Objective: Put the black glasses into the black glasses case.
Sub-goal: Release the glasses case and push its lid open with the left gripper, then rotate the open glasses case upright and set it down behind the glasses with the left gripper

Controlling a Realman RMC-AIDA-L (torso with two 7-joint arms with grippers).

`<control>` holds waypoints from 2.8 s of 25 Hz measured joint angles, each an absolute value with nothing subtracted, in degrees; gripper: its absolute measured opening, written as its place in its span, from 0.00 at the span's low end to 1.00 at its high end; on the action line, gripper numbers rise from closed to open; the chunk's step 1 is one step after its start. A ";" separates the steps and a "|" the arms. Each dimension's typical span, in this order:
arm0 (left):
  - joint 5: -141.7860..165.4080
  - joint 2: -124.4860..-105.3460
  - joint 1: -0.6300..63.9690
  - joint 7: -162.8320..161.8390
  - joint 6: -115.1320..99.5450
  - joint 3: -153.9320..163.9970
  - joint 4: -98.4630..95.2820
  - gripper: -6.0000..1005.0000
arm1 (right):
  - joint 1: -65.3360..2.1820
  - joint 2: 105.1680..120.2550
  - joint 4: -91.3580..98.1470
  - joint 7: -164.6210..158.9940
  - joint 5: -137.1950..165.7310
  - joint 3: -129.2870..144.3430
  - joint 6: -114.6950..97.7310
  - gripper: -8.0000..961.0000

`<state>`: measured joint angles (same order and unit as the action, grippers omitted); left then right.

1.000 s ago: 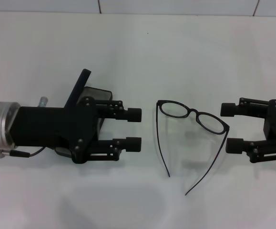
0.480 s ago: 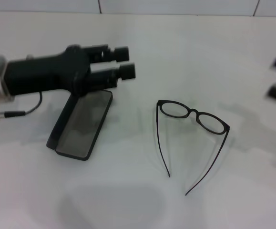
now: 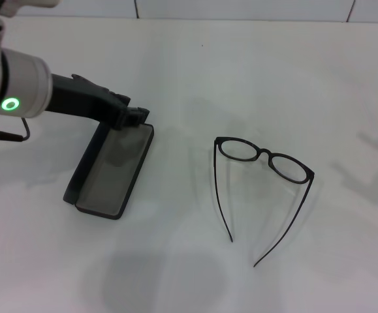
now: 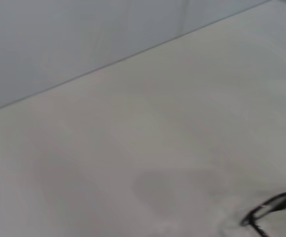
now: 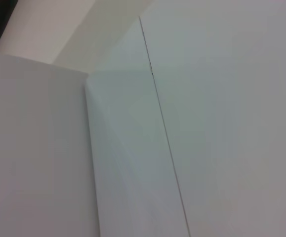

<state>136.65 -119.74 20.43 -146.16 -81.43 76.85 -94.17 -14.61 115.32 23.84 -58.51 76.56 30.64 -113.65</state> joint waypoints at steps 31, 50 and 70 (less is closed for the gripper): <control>159.57 -119.85 22.18 -162.27 -77.81 87.69 -90.77 0.41 | -16.28 115.31 23.54 -57.39 76.70 31.14 -110.44 0.91; 160.08 -119.69 24.00 -161.71 -78.94 91.08 -88.13 0.36 | -15.71 115.31 22.25 -57.30 76.73 31.08 -110.89 0.91; 158.74 -119.80 27.61 -142.00 -65.25 96.20 -92.78 0.21 | -15.65 115.33 20.09 -55.30 76.71 31.03 -112.51 0.91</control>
<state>158.74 -119.80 27.61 -142.00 -65.25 96.20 -92.78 -15.65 115.33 20.09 -55.30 76.71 31.03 -112.51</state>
